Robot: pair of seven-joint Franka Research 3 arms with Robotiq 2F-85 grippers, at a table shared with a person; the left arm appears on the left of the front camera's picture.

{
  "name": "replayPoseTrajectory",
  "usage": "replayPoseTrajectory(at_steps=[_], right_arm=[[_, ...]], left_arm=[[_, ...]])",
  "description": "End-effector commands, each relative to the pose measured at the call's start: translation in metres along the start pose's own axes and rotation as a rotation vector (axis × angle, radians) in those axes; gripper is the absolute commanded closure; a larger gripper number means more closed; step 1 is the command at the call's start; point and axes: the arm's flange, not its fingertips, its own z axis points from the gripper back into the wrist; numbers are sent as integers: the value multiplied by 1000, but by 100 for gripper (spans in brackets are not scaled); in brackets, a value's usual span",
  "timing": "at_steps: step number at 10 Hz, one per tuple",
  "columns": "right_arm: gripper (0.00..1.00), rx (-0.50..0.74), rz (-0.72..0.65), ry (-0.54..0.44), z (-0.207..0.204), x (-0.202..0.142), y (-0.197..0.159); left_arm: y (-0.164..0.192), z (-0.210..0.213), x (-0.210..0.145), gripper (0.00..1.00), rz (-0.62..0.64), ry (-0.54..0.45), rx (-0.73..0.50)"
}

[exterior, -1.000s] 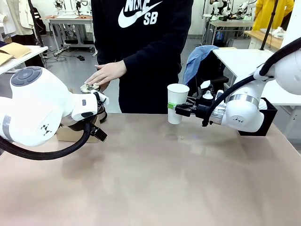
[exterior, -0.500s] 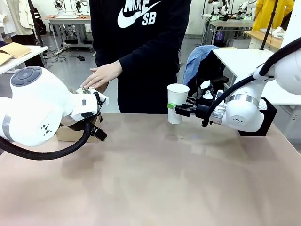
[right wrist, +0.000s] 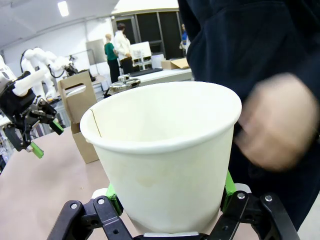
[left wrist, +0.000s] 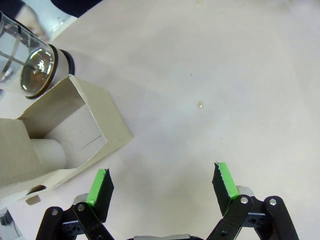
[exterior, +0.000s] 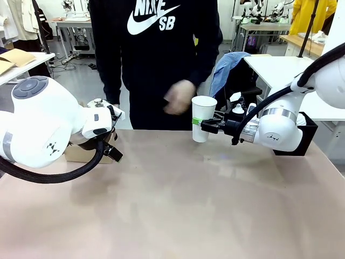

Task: Pour a drink into a cup and package it in a carrier.
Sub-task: When a person places the Paper Cup Lid on the 600 ml Paper Cup , lift the 600 ml Paper Cup.

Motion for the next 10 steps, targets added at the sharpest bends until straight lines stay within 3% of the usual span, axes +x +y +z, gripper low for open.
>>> replayPoseTrajectory(at_steps=[1, 10], right_arm=[[16, -1, 2, -6, -2, 2, 0], [16, -1, 2, -6, -2, 2, 0]], left_arm=[[0, 0, 0, 0, 0, -1, -1], [0, 0, 0, 0, 0, -1, -1]])
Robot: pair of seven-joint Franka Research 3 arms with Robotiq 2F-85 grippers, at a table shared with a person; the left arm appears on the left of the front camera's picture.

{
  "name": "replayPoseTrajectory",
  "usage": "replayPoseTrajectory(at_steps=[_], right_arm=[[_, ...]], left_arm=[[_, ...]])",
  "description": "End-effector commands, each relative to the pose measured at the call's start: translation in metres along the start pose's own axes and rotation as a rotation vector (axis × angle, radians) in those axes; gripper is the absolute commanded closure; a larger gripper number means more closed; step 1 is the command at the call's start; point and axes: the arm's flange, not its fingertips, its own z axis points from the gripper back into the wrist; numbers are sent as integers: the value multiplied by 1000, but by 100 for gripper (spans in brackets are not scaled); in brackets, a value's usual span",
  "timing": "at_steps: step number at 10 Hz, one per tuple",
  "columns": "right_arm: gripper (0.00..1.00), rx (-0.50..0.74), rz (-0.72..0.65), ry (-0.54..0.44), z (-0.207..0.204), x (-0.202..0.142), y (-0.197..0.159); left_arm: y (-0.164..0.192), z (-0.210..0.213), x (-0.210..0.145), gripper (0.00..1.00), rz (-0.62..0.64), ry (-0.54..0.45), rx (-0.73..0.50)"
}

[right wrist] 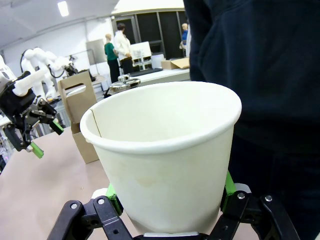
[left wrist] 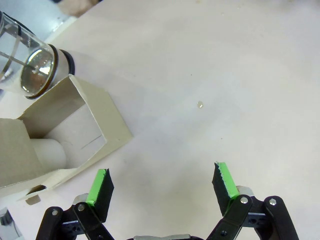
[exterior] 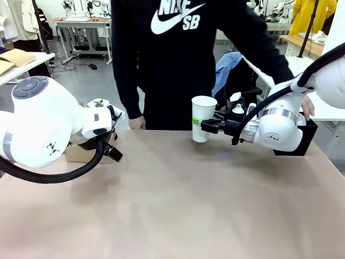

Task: Pour a drink into a cup and package it in a carrier.
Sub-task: When a person places the Paper Cup Lid on the 600 ml Paper Cup , lift the 600 ml Paper Cup.

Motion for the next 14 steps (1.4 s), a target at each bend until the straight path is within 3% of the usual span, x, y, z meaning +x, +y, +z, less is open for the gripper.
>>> replayPoseTrajectory(at_steps=[1, 14], right_arm=[[16, -1, 2, -6, -2, 2, 0], [16, -1, 2, -6, -2, 2, 0]], left_arm=[[0, 0, 0, 0, 0, -1, -1], [0, 0, 0, 0, 0, -1, -1]])
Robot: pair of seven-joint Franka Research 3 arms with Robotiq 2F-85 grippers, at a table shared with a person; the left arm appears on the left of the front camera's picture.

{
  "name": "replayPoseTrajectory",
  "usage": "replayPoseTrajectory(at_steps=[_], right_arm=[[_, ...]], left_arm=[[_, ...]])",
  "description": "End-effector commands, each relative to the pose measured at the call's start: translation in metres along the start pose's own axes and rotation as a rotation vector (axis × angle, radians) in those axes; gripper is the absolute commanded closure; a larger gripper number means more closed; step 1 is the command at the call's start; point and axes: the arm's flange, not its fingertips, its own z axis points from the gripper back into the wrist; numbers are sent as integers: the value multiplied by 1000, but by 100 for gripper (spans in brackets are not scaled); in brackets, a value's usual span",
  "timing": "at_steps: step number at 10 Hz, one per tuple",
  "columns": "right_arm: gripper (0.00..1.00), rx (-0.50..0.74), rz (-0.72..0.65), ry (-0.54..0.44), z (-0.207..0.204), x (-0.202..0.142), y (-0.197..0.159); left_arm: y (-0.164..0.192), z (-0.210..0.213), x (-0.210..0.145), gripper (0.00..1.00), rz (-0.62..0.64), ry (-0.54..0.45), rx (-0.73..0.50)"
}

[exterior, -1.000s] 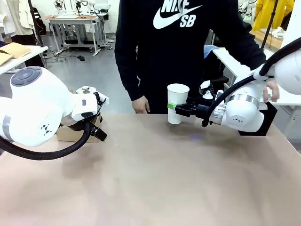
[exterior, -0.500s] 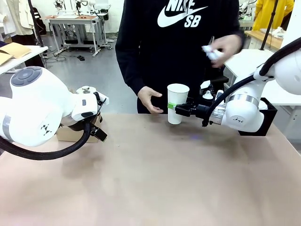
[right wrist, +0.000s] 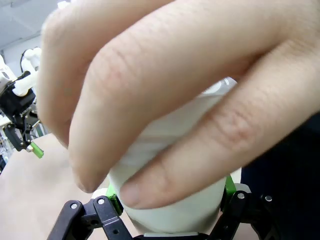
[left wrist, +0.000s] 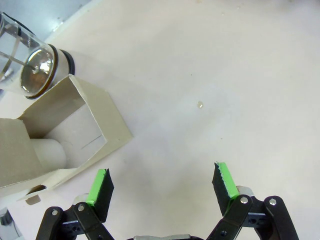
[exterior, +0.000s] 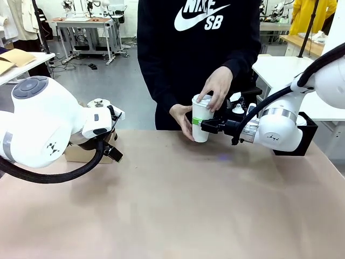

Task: Pour a drink into a cup and package it in a carrier.
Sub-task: When a person places the Paper Cup Lid on the 600 ml Paper Cup , lift the 600 ml Paper Cup.

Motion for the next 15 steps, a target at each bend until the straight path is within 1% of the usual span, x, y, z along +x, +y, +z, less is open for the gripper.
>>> replayPoseTrajectory(at_steps=[1, 15], right_arm=[[16, -2, 2, -6, -2, 2, 0], [16, -2, 2, -6, -2, 2, 0]], left_arm=[[0, 0, 0, 0, 0, -1, -1], [0, 0, 0, 0, 0, -1, -1]])
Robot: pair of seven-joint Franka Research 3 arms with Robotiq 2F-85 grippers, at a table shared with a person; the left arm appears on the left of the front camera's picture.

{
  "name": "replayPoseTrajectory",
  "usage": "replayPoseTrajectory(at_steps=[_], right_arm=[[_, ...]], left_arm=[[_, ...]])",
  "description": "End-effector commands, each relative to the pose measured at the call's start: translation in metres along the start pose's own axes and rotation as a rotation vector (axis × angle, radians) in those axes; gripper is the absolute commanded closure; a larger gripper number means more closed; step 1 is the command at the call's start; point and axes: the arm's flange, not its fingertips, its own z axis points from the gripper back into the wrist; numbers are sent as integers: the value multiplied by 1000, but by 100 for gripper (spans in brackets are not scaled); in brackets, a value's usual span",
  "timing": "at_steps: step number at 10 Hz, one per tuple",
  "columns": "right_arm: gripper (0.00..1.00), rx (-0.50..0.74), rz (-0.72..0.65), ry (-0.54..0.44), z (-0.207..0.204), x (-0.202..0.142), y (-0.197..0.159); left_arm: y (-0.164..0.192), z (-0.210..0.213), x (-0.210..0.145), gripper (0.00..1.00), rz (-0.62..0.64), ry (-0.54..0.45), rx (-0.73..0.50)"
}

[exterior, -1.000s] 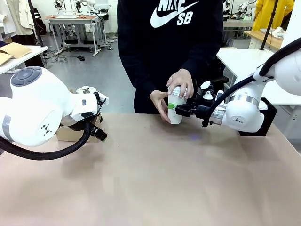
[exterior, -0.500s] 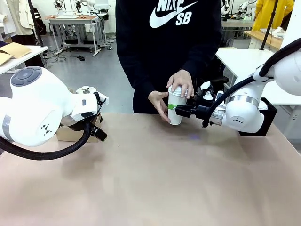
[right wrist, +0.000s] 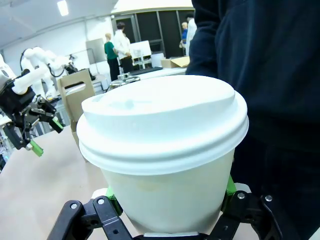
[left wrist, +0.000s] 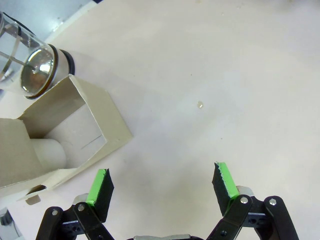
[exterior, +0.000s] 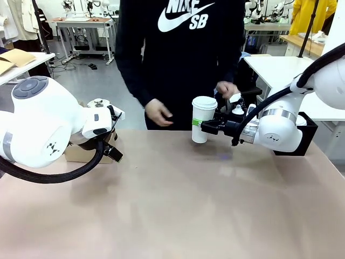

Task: Pour a drink into a cup and package it in a carrier.
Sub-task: When a person places the Paper Cup Lid on the 600 ml Paper Cup , lift the 600 ml Paper Cup.

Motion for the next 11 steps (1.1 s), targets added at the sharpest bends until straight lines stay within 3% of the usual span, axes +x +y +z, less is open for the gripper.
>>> replayPoseTrajectory(at_steps=[1, 10, 11], right_arm=[[16, -1, 5, -11, -2, 5, 1], [16, 0, 0, 0, 0, 0, 0], [16, 2, 14, 24, 6, 24, 8]], left_arm=[[0, 0, 0, 0, 0, -1, -1], [0, 0, 0, 0, 0, -1, -1], [0, 0, 0, 0, 0, -1, -1]])
